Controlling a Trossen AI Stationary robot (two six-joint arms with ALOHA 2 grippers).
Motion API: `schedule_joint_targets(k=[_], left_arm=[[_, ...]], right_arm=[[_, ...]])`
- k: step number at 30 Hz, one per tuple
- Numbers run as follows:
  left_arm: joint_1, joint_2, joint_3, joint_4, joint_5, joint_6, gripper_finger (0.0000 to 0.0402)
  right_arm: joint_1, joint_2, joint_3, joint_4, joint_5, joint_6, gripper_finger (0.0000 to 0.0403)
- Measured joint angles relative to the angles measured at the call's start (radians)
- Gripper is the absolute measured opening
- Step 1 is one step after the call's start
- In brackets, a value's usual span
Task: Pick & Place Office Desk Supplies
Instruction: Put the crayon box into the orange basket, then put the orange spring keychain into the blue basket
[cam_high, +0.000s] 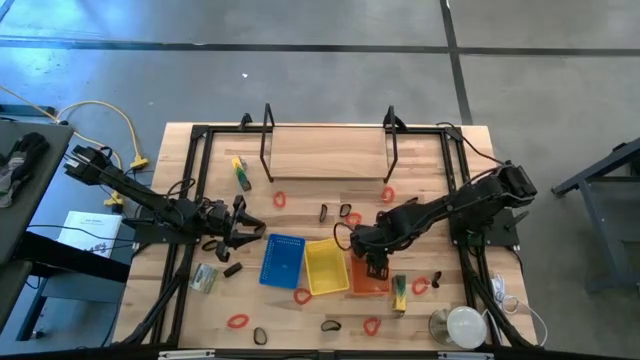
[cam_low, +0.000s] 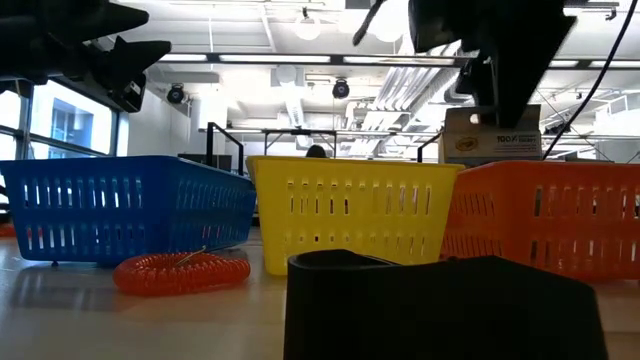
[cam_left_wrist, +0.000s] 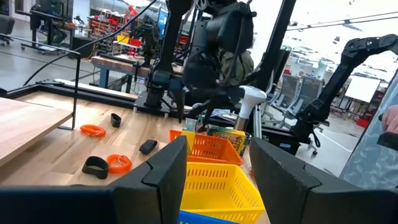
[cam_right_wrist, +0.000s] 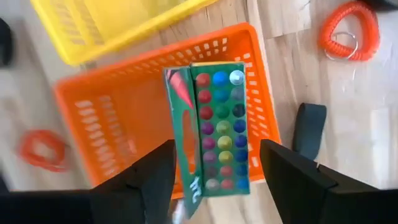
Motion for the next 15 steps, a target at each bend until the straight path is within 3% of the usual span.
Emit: schedule_joint_targets(k=[8,15], left_arm=[[0.000,0.000,0.000,-0.005,0.000,0.000,0.0171],[-0.002,0.000,0.000,-0.010,-0.001,-0.005,0.0171]], right_arm=[[-0.057,-0.071,0.000,-0.033,-0.229,0.194,0.0201],[-0.042,-0.095,0.000,-0.189,-0.308,0.368,0.0184]])
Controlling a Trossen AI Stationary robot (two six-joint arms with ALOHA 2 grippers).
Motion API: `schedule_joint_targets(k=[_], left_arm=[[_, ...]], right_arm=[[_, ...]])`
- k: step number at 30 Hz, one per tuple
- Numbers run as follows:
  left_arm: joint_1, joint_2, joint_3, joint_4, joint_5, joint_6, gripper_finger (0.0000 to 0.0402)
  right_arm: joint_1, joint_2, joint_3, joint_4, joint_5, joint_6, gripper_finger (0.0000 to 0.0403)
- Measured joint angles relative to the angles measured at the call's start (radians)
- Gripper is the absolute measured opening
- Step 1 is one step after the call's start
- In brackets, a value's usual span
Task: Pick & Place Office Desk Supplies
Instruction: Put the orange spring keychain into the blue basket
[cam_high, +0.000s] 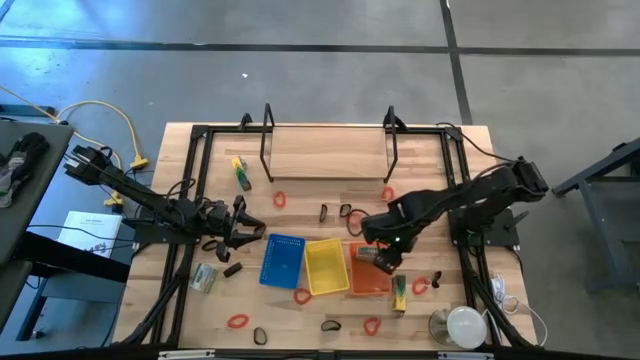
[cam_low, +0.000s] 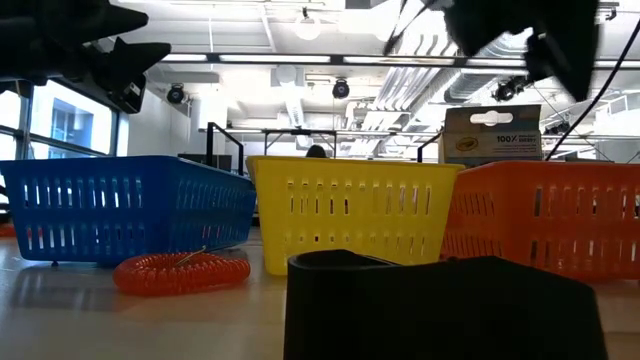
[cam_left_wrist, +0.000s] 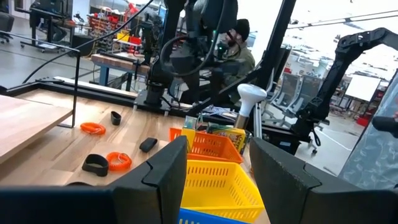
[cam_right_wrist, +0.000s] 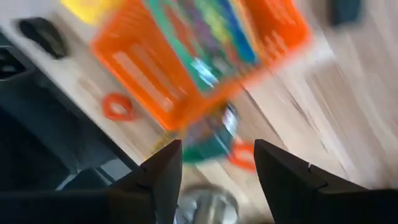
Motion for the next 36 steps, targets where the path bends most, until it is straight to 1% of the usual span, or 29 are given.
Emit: schedule_joint_targets(k=[3,6,10,12,16,19,24,28,31,36], left_arm=[[0.000,0.000,0.000,-0.005,0.000,-0.001,0.0171],[-0.001,0.000,0.000,-0.016,0.000,-0.003,0.0171],[-0.002,0.000,0.000,-0.026,-0.003,-0.004,0.0171],[-0.002,0.000,0.000,-0.026,-0.003,-0.018,0.0171],[-0.002,0.000,0.000,-0.026,-0.003,-0.023,0.0171],[-0.002,0.000,0.000,-0.026,-0.003,-0.025,0.0171],[-0.002,0.000,0.000,-0.022,-0.002,-0.026,0.0171],[-0.002,0.000,0.000,-0.022,-0.002,-0.041,0.0171],[-0.002,0.000,0.000,-0.022,0.001,-0.044,0.0171],[-0.002,0.000,0.000,-0.022,0.002,-0.044,0.0171]], right_arm=[[0.045,0.001,0.000,-0.051,0.005,0.083,0.0178],[0.113,0.002,0.000,-0.076,0.012,0.135,0.0174],[0.213,0.001,0.000,-0.073,0.100,0.171,0.0174],[0.258,0.001,0.000,-0.078,0.127,0.203,0.0174],[0.344,0.001,0.000,-0.140,0.149,0.367,0.0174],[0.399,0.001,-0.006,-0.172,0.216,0.427,0.0174],[0.427,0.001,-0.054,-0.169,0.266,0.473,0.0174],[0.428,0.002,-0.116,-0.149,0.281,0.434,0.0174],[0.428,0.002,-0.172,-0.087,0.264,0.389,0.0174],[0.428,0.002,-0.267,0.048,0.211,0.370,0.0174]])
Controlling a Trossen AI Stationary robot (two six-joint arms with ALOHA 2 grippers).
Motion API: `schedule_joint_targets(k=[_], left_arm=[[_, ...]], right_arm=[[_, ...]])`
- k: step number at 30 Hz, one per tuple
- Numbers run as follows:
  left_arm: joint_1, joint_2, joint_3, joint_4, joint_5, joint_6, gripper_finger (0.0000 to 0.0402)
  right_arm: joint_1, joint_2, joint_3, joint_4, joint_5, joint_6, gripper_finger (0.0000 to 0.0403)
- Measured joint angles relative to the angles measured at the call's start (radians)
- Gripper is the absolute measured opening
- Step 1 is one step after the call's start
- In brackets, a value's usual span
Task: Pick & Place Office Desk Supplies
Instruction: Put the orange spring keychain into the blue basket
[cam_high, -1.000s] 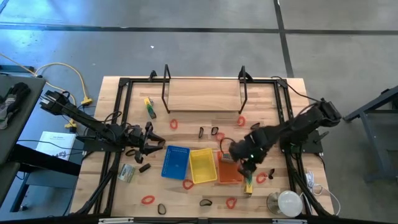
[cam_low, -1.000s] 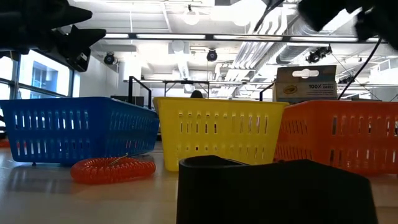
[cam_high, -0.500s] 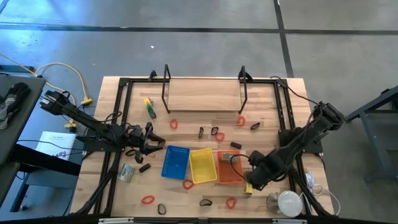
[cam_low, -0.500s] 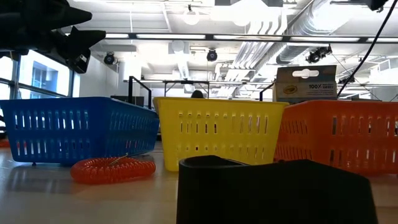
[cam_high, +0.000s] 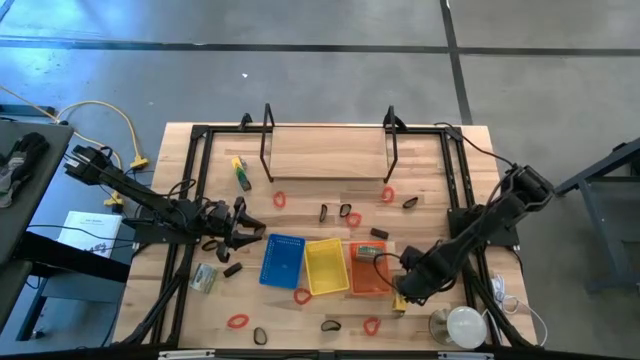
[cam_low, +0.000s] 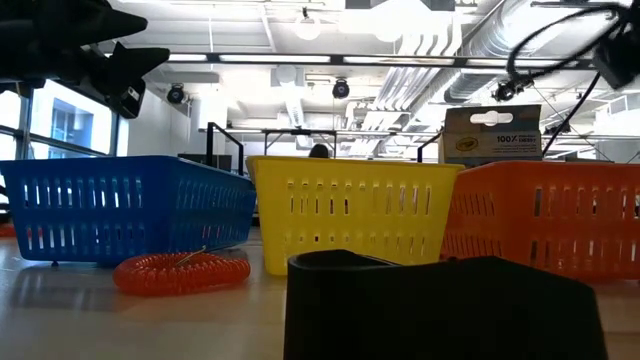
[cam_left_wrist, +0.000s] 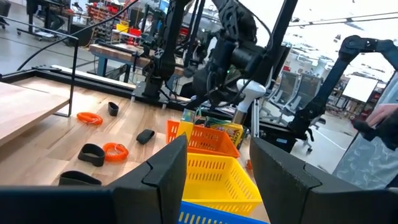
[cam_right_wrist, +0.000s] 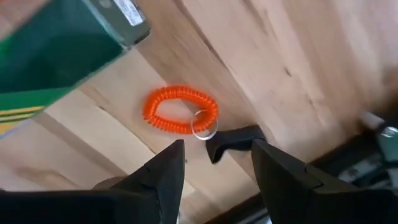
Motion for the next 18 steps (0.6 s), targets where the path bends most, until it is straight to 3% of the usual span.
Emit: schedule_joint_targets(k=[18], left_arm=[[0.000,0.000,0.000,0.000,-0.001,0.000,0.0171]], right_arm=[[0.000,0.000,-0.153,0.181,0.031,-0.106,0.0174]])
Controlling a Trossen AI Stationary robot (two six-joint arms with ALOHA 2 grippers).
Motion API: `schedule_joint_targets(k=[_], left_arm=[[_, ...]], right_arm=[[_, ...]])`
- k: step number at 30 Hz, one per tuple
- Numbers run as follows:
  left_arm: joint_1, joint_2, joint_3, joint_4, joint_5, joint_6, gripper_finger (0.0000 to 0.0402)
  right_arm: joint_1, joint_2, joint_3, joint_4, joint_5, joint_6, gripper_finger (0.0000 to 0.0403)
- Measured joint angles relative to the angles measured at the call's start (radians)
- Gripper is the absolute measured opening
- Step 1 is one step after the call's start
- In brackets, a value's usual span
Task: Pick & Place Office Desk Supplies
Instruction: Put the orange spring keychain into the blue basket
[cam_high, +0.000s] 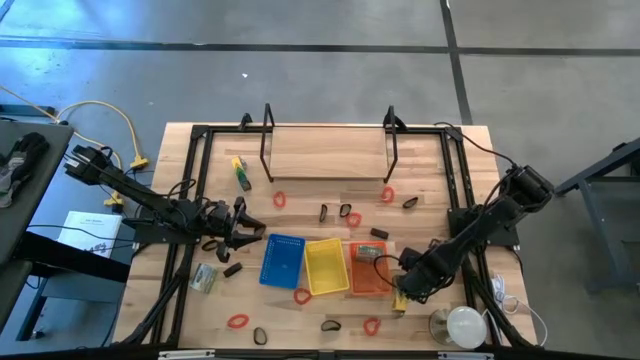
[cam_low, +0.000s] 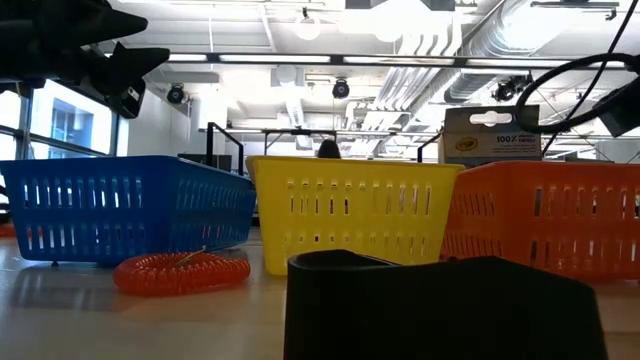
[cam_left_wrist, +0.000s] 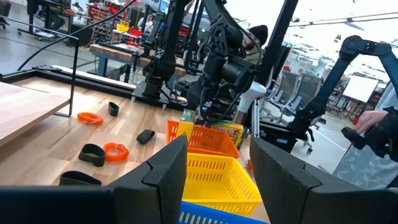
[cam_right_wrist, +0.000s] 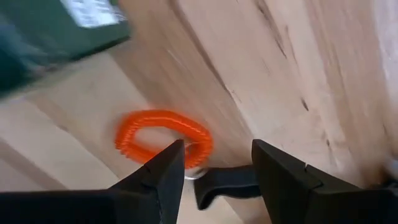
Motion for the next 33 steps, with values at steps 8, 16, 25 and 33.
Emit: schedule_joint_targets(k=[8,16,25,33], left_arm=[[0.000,0.000,0.000,-0.004,0.000,0.000,0.0171],[0.000,0.000,0.000,-0.007,-0.001,-0.005,0.0171],[0.000,0.000,0.000,-0.007,-0.001,-0.006,0.0171],[0.000,0.000,0.000,-0.007,-0.001,-0.008,0.0171]], right_arm=[[0.009,0.004,0.000,0.012,0.021,-0.075,0.0174],[0.050,0.007,0.000,0.036,0.056,-0.131,0.0174],[0.079,0.007,-0.014,0.054,0.077,-0.129,0.0174],[0.092,0.003,-0.109,0.184,0.075,-0.105,0.0174]])
